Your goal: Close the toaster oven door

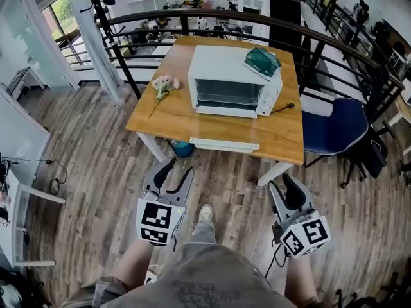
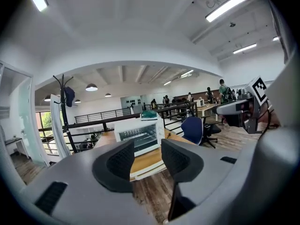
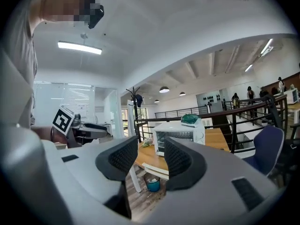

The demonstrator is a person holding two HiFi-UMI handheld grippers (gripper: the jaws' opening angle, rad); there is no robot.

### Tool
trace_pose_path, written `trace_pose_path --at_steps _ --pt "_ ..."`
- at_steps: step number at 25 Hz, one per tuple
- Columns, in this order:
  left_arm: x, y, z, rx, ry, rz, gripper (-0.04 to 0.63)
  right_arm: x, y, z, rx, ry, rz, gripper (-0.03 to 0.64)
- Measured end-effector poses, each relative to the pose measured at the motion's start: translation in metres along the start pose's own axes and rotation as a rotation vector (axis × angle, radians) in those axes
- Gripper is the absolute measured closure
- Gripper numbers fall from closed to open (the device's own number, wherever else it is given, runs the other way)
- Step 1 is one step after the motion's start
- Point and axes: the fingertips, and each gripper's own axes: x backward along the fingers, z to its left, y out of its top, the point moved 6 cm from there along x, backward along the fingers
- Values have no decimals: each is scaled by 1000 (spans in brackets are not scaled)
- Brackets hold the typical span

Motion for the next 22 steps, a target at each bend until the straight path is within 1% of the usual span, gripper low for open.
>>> trace_pose_path --at_steps 3,7,11,12,14,17,19,22 --pt "-38 -18 22 11 -31 71 410 -42 -17 -15 -35 -21 66 442" --pt "-87 -46 50 20 -76 168 410 -93 -45 -37 -87 -71 162 442" --pt "-133 -84 72 35 -128 265 410 -138 -75 -59 -223 -128 235 442" --pt "-144 -95 75 41 -145 291 410 -147 -82 -64 -239 -138 256 442" --pt "-160 -118 80 46 -174 342 410 -162 -98 -70 -236 -155 302 442" --pt "-180 -149 85 44 -187 416 410 -177 -127 -80 -242 -185 374 442" --pt "-190 -167 84 74 -188 449 410 -182 -151 -89 -263 -207 425 442" --pt "-202 -191 81 143 -168 475 410 -185 -182 -103 -281 -235 491 442"
